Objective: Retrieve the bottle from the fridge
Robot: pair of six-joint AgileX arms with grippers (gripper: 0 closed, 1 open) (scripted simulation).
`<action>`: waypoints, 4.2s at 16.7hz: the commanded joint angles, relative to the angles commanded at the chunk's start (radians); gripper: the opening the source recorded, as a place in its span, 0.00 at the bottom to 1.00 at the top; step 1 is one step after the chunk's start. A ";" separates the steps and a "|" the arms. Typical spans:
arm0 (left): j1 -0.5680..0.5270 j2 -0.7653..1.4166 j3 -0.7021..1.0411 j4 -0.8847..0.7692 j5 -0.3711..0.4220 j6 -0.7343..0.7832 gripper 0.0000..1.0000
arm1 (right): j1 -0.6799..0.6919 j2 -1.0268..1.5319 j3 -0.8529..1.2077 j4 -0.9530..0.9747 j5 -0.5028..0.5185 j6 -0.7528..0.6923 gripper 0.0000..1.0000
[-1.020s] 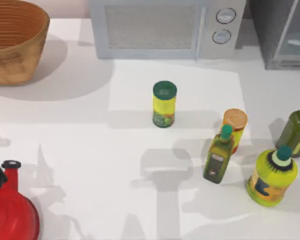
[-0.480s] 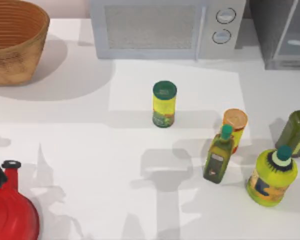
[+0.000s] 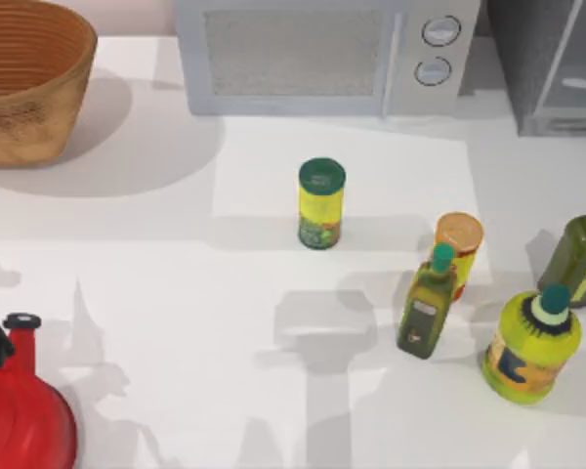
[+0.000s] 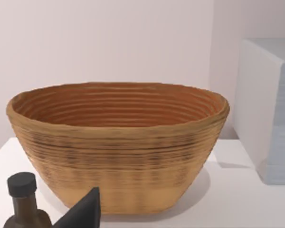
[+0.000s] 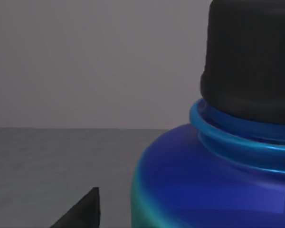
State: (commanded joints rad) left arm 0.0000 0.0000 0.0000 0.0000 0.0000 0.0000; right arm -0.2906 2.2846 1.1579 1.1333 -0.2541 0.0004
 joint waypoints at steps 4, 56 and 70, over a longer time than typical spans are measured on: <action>0.000 0.000 0.000 0.000 0.000 0.000 1.00 | 0.000 0.000 0.000 0.000 0.000 0.000 0.85; 0.000 0.000 0.000 0.000 0.000 0.000 1.00 | -0.074 -0.404 -0.422 0.010 -0.083 0.008 0.00; 0.000 0.000 0.000 0.000 0.000 0.000 1.00 | 0.110 -1.354 -0.790 -0.561 0.082 0.005 0.00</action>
State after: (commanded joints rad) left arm 0.0000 0.0000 0.0000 0.0000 0.0000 0.0000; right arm -0.1807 0.9307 0.3675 0.5727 -0.1720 0.0057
